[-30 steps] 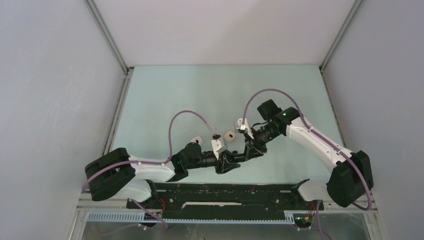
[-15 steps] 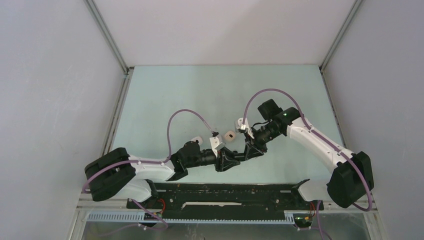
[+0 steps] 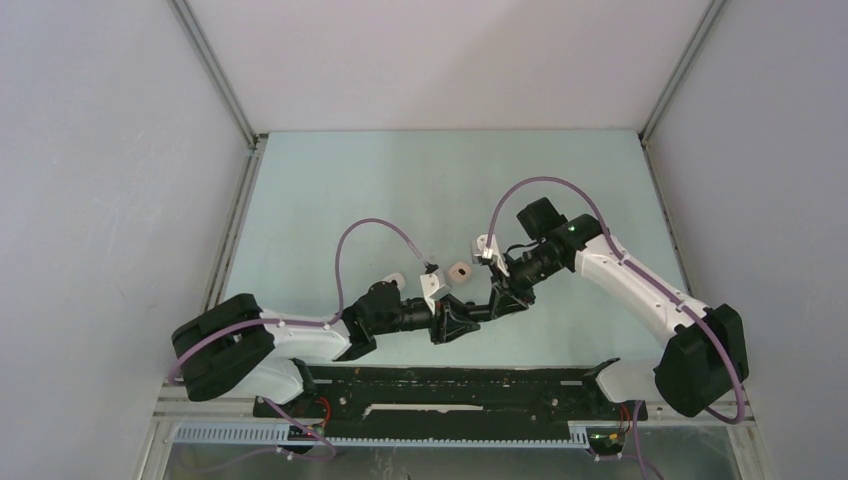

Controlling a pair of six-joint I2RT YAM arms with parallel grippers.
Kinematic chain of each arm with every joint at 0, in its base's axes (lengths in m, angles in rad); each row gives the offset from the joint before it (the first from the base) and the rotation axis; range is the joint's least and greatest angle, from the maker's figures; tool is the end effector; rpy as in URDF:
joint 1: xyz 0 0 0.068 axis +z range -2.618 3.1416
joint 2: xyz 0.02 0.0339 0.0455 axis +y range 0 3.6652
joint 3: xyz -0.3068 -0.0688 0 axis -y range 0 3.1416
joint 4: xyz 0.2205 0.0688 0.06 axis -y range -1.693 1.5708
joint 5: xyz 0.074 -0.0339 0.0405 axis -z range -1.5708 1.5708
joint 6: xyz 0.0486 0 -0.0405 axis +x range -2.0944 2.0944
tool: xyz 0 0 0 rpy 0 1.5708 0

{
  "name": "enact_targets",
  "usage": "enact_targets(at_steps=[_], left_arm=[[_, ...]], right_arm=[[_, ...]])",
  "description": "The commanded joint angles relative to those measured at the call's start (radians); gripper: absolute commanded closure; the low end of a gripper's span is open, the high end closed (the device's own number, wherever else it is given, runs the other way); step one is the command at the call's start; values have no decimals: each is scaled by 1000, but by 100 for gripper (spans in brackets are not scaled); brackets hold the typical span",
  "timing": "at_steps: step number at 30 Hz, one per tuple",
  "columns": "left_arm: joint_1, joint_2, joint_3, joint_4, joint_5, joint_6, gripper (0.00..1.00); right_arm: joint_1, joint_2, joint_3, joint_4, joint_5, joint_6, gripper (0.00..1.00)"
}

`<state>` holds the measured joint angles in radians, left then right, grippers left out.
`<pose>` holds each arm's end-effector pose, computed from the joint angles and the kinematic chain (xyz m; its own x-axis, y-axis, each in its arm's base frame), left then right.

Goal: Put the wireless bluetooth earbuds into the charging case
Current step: Pass from the right arm to the left

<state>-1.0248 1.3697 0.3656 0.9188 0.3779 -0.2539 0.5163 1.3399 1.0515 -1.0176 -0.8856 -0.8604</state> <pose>0.1127 -0.2199 0.2501 -0.2903 0.0282 -0.9565 0.9425 0.1813 -0.2807 0.1603 0.1343 0.3059 -0.1769 -0.6521 -0.7372 -0.9550 -0.0675 0.2889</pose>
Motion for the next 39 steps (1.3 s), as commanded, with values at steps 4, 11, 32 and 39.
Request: enact_targets(at_steps=[4, 11, 32, 39], left_arm=[[5, 5, 6, 37, 11, -2, 58], [5, 3, 4, 37, 14, -2, 62], [2, -3, -13, 86, 61, 30, 100], [-12, 4, -7, 88, 76, 54, 100]], right_arm=[[-17, -33, 15, 10, -18, 3, 89], [-22, -30, 16, 8, -19, 1, 90], [-21, -28, 16, 22, -51, 47, 62], [-56, -17, 18, 78, -70, 142, 59]])
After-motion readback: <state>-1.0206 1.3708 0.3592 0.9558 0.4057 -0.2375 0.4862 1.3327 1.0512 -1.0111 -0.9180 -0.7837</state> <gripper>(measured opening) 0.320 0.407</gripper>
